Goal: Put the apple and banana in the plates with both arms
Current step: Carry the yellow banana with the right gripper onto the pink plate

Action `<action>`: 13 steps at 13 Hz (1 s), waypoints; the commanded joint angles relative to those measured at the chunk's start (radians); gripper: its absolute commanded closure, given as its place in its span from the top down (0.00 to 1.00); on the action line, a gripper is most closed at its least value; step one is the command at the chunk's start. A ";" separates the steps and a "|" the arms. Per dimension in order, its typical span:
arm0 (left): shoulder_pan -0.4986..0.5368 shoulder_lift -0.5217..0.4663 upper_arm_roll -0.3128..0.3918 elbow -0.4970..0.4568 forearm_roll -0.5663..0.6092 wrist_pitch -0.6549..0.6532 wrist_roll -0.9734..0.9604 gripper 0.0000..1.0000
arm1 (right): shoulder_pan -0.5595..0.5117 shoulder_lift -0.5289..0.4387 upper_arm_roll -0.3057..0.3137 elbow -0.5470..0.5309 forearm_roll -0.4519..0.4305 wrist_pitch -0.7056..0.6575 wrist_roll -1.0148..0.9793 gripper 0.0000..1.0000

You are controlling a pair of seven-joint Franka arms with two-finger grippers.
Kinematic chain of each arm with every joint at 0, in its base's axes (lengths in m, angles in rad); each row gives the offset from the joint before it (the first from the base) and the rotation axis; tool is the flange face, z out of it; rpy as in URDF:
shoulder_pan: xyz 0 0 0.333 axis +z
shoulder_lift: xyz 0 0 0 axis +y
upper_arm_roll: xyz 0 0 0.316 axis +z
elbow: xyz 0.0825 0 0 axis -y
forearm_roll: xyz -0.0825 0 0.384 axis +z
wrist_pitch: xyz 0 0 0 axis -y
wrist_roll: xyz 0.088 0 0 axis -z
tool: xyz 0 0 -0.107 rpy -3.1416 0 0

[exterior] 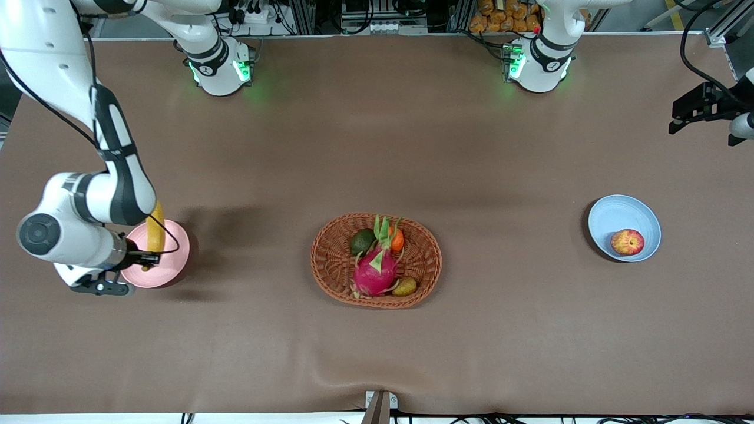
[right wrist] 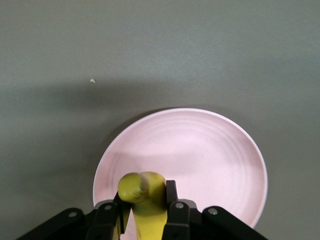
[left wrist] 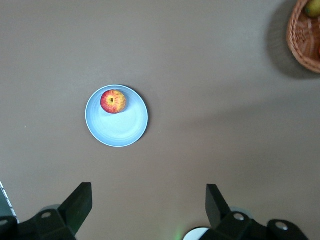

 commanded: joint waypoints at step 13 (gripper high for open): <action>-0.003 0.015 -0.008 -0.020 0.007 0.046 -0.230 1.00 | 0.004 -0.425 0.025 0.065 0.169 -0.464 -0.078 1.00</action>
